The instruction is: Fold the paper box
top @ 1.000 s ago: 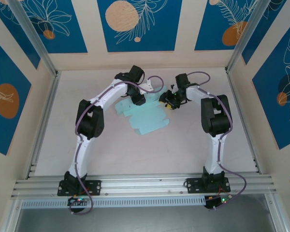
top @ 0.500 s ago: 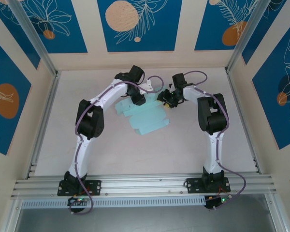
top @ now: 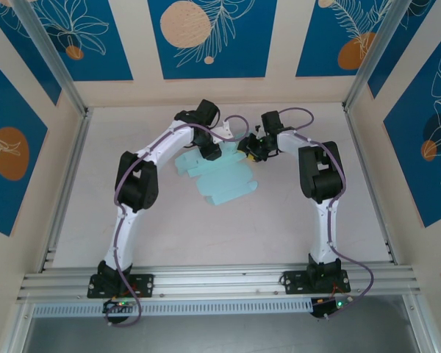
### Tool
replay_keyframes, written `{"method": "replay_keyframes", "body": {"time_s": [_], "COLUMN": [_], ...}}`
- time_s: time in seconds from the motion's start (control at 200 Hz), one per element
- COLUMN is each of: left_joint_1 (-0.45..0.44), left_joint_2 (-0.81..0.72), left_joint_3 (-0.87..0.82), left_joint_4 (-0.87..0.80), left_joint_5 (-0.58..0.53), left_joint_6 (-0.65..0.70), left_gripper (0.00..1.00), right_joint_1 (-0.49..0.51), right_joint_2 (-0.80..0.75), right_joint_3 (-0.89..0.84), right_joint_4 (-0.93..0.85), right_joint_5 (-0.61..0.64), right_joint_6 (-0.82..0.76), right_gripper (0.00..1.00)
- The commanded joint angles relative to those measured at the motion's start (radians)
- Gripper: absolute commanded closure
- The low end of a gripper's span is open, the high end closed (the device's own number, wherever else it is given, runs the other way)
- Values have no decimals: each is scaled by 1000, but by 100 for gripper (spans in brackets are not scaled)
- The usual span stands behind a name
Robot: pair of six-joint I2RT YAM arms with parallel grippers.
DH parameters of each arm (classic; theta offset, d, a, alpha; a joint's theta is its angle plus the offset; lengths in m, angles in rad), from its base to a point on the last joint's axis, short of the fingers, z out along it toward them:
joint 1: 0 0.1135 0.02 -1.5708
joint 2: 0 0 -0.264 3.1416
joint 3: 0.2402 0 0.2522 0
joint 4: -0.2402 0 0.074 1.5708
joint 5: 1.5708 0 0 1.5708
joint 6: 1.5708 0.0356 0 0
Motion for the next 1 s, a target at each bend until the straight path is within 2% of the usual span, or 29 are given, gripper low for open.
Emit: {"method": "replay_keyframes", "body": {"time_s": [0.0, 0.51, 0.855, 0.995], "left_joint_1": [-4, -5, -6, -6], "left_joint_2": [-11, -11, -12, -13], "left_joint_3": [-17, -19, -19, -20], "left_joint_4": [-29, -28, -26, -26], "left_joint_5": [-18, -19, -21, -23], "left_joint_6": [12, 7, 2, 1], "left_gripper": [59, 59, 59, 59], "right_joint_1": [-4, -13, 2, 6], "right_joint_2": [-7, -72, -123, -117], "right_joint_3": [-28, -134, -168, -160], "right_joint_4": [57, 293, 311, 269], "right_joint_5": [-57, -245, -249, -231], "right_joint_6": [25, 156, 166, 164], "right_gripper": [57, 62, 64, 70]}}
